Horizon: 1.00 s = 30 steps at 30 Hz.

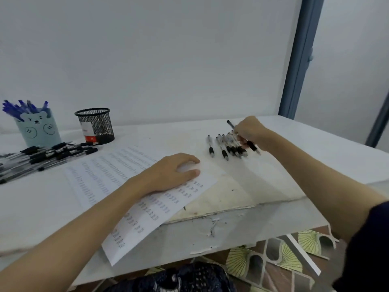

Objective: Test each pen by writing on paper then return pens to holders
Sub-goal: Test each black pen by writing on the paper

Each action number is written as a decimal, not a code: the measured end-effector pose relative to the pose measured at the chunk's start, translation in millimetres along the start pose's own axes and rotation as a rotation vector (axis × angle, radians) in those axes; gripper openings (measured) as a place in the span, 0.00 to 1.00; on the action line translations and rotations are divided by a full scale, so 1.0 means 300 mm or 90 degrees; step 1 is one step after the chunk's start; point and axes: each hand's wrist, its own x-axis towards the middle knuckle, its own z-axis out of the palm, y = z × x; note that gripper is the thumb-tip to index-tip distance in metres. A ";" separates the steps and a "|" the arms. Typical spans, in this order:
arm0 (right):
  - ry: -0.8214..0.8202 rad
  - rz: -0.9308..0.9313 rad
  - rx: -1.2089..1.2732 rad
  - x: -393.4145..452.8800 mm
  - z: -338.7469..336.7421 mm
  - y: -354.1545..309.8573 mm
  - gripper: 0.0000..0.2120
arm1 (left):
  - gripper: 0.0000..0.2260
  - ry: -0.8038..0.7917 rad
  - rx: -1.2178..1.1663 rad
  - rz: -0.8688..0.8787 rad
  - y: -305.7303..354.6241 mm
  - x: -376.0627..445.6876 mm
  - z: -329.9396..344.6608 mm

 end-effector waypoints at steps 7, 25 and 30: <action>0.032 -0.143 -0.183 0.043 0.036 -0.013 0.17 | 0.19 0.042 0.027 0.005 -0.019 0.005 0.009; 0.001 -0.327 -0.274 0.056 0.257 -0.181 0.07 | 0.15 0.121 0.008 -0.067 -0.124 -0.123 -0.156; -0.171 -0.448 -0.305 -0.053 0.491 -0.369 0.06 | 0.12 0.167 0.059 -0.159 -0.291 -0.343 -0.309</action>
